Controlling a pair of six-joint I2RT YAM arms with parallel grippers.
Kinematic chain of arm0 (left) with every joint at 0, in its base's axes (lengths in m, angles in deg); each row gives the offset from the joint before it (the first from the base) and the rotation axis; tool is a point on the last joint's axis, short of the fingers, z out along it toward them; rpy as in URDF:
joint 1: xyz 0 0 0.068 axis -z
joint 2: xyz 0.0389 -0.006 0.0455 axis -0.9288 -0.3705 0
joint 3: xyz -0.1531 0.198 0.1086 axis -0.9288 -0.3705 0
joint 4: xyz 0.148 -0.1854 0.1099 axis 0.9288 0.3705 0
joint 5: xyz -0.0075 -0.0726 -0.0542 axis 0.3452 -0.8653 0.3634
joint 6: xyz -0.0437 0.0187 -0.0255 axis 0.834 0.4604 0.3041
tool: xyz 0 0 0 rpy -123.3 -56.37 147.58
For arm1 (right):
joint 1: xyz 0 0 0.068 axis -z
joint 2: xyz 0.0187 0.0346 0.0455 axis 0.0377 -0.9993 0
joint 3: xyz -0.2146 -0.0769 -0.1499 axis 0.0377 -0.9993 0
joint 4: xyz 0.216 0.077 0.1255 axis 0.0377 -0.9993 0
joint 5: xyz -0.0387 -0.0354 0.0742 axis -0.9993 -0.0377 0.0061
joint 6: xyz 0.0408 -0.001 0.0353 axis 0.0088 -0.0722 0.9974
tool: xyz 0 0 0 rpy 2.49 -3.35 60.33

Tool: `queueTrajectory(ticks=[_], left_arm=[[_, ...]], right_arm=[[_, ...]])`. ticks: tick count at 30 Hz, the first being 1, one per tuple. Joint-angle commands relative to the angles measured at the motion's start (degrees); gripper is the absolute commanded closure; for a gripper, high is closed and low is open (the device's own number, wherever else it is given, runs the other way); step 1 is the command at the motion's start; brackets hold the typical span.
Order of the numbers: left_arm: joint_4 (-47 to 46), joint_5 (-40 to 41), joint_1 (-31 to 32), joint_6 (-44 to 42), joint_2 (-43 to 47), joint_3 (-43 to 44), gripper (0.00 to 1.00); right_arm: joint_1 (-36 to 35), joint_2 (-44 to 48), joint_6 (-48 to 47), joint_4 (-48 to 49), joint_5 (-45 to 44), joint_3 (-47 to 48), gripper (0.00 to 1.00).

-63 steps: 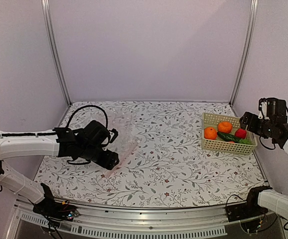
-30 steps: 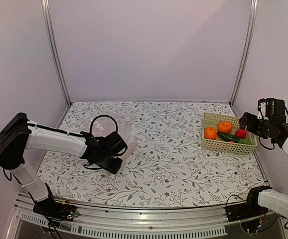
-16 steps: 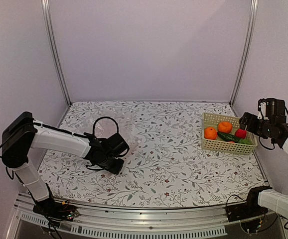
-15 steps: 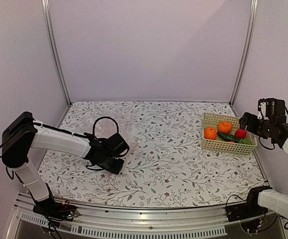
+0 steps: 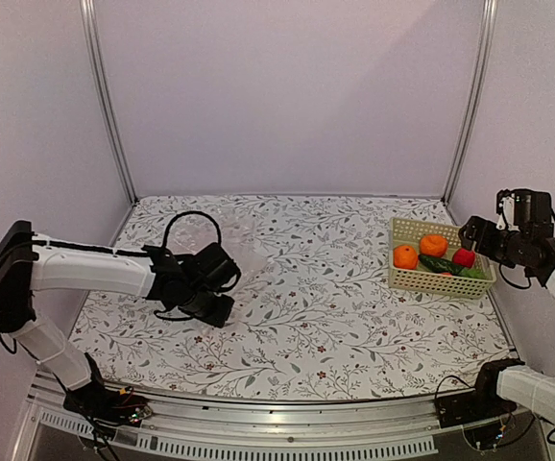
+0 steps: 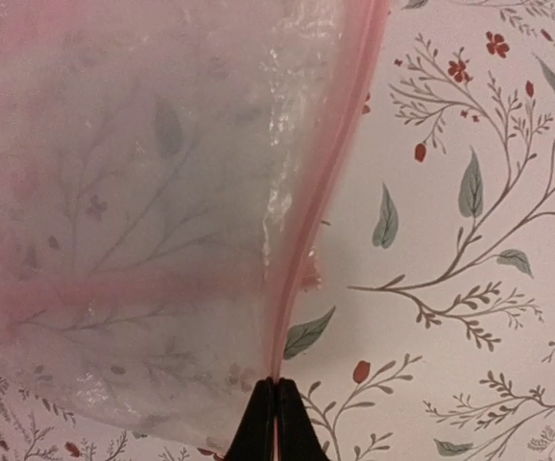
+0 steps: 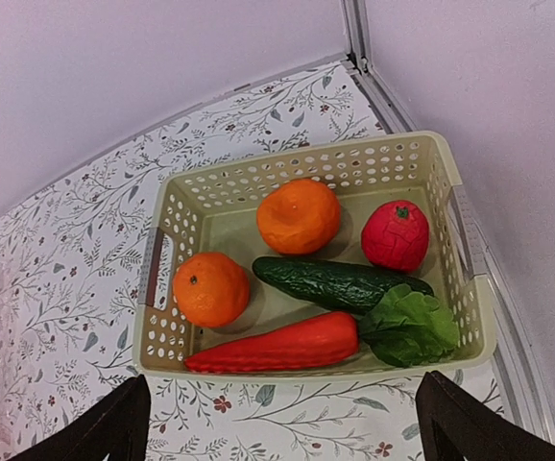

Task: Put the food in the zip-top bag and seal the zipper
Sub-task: Pick up the zipper food storage bag at the center of the board.

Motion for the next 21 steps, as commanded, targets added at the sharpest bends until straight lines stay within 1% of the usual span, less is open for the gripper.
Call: queueTrajectory(ticks=[1, 3, 6, 9, 11, 13, 14, 17, 21], left_arm=[[2.94, -3.17, 0.65, -1.84, 8.13, 4.69, 1.00], [2.45, -5.53, 0.57, -2.33, 10.77, 6.90, 1.00], [0.91, -10.11, 0.51, -2.00, 12.53, 9.95, 1.00], [-1.86, -14.93, 0.47, -0.25, 12.27, 11.85, 1.00], [-5.63, -19.11, 0.48, 1.90, 11.93, 11.51, 1.00], [-9.75, -22.61, 0.55, 4.75, 11.48, 10.54, 1.00], [-11.60, -23.87, 0.56, 5.79, 11.15, 10.06, 1.00], [-15.71, -25.39, 0.69, 8.82, 9.94, 8.67, 1.00], [-19.65, -25.82, 1.31, 11.65, 8.43, 7.01, 1.00]], right_arm=[[-0.57, -0.12, 2.27, -1.29, 9.56, 4.06, 0.03], [-0.74, -1.36, 4.56, -0.66, 13.94, 6.13, 0.03], [-5.66, -3.19, 7.80, -0.86, 14.53, 9.62, 0.04], [-12.19, -5.56, 10.04, -0.65, 11.14, 12.56, 0.04], [-16.52, -7.22, 12.35, 0.89, 10.41, 13.83, 0.04], [-21.29, -8.85, 15.13, 2.30, 9.01, 15.02, 0.06], [-23.16, -10.18, 16.61, 2.52, 8.10, 15.62, 0.09], [-28.73, -14.42, 21.67, 3.19, 6.12, 17.77, 0.16], [-36.65, -20.44, 24.51, 3.06, -1.22, 21.43, 0.18]])
